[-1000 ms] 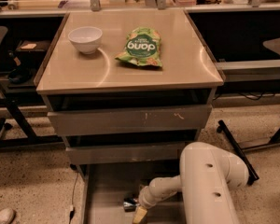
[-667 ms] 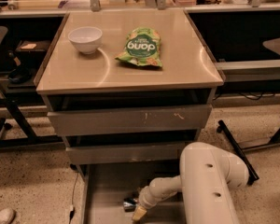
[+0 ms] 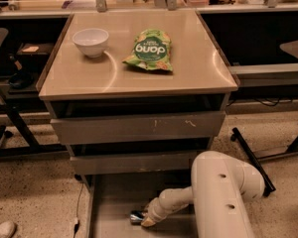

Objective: Pick redbull can from bottom drawer and place on counter

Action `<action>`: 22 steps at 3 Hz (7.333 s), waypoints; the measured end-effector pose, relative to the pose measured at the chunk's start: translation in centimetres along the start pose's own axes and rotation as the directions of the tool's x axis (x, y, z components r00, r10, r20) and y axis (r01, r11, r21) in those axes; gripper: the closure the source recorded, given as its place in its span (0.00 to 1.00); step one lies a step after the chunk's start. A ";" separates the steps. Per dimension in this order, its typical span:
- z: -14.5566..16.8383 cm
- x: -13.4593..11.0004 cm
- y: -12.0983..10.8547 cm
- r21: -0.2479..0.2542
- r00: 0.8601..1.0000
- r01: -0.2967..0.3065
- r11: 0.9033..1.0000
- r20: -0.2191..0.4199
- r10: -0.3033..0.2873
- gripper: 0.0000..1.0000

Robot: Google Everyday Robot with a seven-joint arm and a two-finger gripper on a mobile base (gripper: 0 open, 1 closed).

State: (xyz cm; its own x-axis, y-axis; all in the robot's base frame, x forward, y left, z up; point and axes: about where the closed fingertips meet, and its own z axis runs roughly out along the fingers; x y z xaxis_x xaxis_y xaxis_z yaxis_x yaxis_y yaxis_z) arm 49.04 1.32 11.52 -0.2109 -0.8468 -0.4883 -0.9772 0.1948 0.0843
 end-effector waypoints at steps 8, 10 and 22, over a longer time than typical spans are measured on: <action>-31.1 -4.8 5.2 0.200 0.963 -0.197 0.960 0.223 0.151 1.00; -40.4 -10.5 6.3 0.286 0.986 -0.069 0.956 0.166 0.022 1.00; -80.0 -24.7 -14.0 0.719 1.000 -0.010 0.695 0.003 0.010 1.00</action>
Offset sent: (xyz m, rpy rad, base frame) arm -0.0374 -0.0409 0.0997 0.1887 0.0570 -0.1823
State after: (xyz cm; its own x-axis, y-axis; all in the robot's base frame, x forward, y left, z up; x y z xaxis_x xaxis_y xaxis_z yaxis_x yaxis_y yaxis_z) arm 66.02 -20.12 91.91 -0.2210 -0.8432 -0.4901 -0.6604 0.4991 -0.5610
